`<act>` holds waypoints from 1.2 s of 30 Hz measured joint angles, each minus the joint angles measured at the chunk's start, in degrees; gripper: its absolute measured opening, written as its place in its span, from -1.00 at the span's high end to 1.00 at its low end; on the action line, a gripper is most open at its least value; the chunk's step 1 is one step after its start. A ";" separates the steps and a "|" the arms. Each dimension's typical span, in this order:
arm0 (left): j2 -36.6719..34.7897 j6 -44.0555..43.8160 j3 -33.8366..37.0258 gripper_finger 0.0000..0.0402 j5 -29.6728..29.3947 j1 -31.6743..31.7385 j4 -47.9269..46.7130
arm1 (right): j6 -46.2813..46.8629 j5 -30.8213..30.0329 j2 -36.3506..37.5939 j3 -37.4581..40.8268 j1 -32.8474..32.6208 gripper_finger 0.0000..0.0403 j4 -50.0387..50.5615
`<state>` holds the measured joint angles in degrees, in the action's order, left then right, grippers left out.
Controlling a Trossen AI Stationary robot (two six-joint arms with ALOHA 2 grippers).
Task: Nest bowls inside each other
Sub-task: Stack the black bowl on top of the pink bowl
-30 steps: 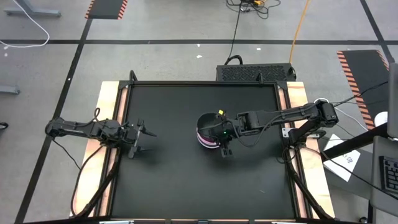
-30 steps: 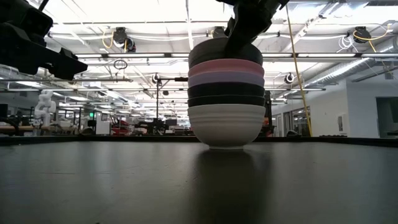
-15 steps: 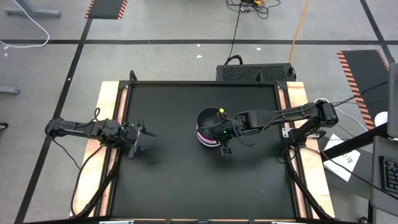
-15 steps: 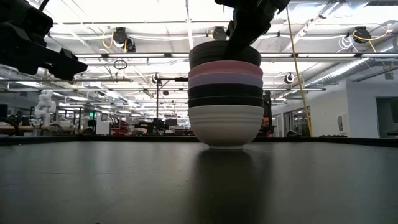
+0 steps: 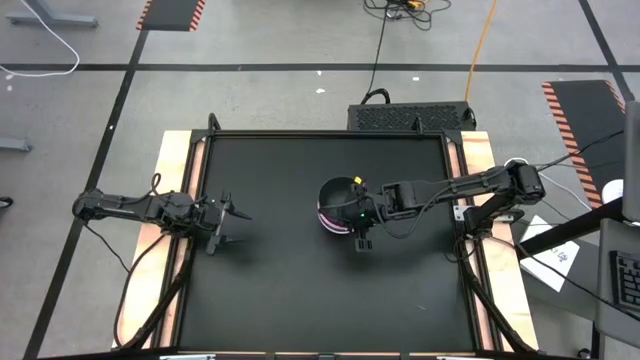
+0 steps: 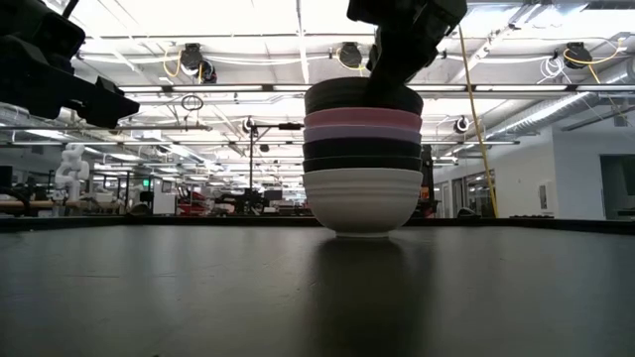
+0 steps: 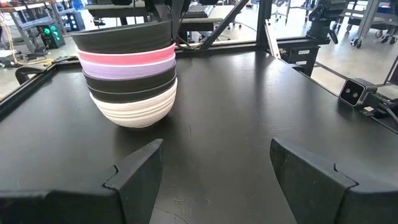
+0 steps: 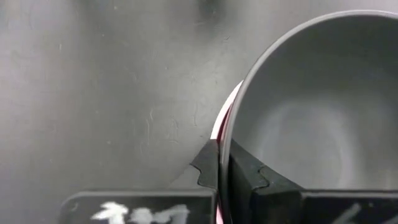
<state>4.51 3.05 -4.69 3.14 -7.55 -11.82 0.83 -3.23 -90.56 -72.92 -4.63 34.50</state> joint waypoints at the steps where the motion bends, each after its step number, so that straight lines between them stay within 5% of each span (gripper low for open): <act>1: 0.00 0.00 0.00 -0.46 0.00 0.02 0.01 | 0.13 0.00 0.04 0.20 0.05 0.99 -0.04; 9: -0.02 -1.19 0.00 -0.46 0.00 0.00 0.04 | 0.81 -0.02 -0.03 0.44 0.07 0.97 -1.79; 24: -0.01 -1.66 0.00 -0.46 0.15 0.01 0.06 | 2.31 0.31 1.49 0.69 0.16 0.59 -2.48; 36: -0.02 -2.10 0.00 -0.46 1.01 0.00 1.80 | 2.79 0.29 1.88 0.71 0.18 0.63 -3.06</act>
<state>4.49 0.95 -4.69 4.14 -7.55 -10.02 3.62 -2.94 -88.68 -72.20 -4.45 31.44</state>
